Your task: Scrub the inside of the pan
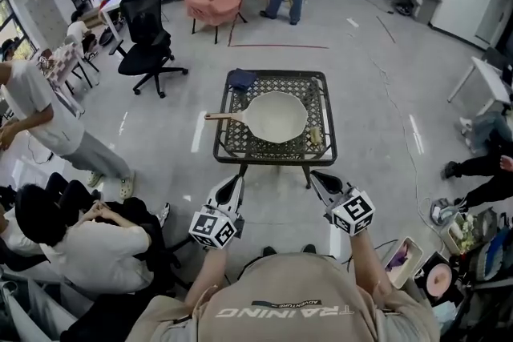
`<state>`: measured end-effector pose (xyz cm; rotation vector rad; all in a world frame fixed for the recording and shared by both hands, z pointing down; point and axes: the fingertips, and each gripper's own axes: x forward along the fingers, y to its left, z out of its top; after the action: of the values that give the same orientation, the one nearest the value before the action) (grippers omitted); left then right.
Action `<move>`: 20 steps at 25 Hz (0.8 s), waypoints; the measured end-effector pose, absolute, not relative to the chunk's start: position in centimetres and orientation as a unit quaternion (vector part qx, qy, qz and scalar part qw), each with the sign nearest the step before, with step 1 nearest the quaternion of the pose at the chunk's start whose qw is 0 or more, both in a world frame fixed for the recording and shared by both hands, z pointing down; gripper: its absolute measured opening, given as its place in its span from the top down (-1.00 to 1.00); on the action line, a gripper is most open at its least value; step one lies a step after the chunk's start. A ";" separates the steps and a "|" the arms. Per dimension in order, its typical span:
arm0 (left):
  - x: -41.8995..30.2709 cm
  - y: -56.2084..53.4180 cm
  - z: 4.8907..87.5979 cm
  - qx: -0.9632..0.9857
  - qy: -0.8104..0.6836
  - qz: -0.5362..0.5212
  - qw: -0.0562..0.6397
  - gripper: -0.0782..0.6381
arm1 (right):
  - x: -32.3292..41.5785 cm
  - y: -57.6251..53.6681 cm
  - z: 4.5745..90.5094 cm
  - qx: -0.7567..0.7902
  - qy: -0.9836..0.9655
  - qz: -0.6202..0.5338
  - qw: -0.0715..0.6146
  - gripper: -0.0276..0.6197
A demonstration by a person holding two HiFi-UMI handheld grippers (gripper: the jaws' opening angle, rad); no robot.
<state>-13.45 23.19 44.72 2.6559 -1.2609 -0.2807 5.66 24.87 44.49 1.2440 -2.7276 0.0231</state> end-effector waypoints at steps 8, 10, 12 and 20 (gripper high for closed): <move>-11.0 24.1 41.9 0.900 -0.422 -0.095 0.056 0.73 | 7.8 25.0 42.0 0.421 -0.906 -0.015 0.035 0.86; -10.5 24.3 41.5 0.900 -0.423 -0.094 0.050 0.73 | 8.4 24.8 41.6 0.420 -0.907 -0.020 0.035 0.86; -10.1 24.0 41.3 0.899 -0.426 -0.093 0.050 0.73 | 8.8 24.2 41.3 0.418 -0.907 -0.024 0.037 0.86; -8.8 24.4 40.6 0.893 -0.440 -0.078 0.050 0.73 | 9.9 23.4 41.2 0.403 -0.914 -0.016 0.039 0.86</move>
<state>-8.81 24.39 40.58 2.7198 -1.3413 -0.2367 9.87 23.36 41.19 1.2352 -2.8040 -0.0491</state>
